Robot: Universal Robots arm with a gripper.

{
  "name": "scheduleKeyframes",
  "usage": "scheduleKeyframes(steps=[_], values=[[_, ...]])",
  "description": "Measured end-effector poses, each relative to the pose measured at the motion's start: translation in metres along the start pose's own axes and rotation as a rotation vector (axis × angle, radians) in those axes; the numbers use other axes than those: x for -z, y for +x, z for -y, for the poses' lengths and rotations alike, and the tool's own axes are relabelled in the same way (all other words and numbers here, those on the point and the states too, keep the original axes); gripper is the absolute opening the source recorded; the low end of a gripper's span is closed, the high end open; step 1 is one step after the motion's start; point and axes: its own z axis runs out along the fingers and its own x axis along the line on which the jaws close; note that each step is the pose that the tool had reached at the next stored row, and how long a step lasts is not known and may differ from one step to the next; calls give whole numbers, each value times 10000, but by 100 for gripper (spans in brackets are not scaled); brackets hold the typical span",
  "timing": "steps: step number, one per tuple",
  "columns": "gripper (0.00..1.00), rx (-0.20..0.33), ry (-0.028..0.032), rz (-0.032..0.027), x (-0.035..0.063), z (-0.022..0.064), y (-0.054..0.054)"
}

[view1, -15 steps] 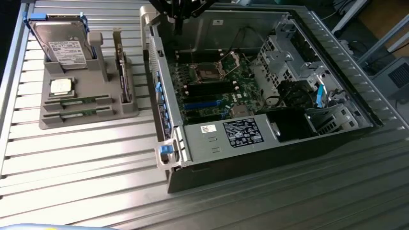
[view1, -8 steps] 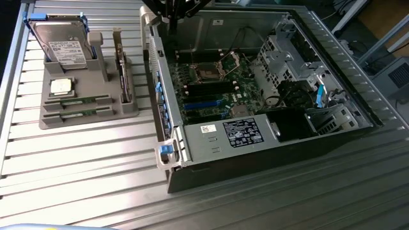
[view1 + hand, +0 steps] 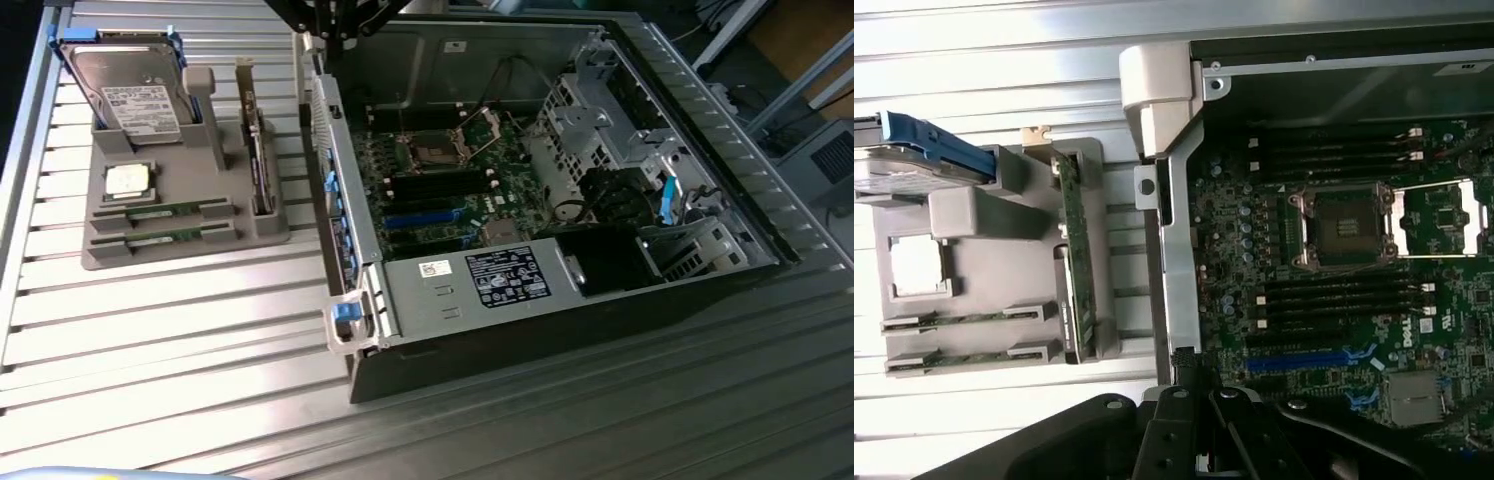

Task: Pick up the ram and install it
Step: 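Reach for the ram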

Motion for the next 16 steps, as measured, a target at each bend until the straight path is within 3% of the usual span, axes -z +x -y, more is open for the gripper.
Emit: scheduleKeyframes(steps=[16], values=[[10,2,-1,15,15,39,515]])
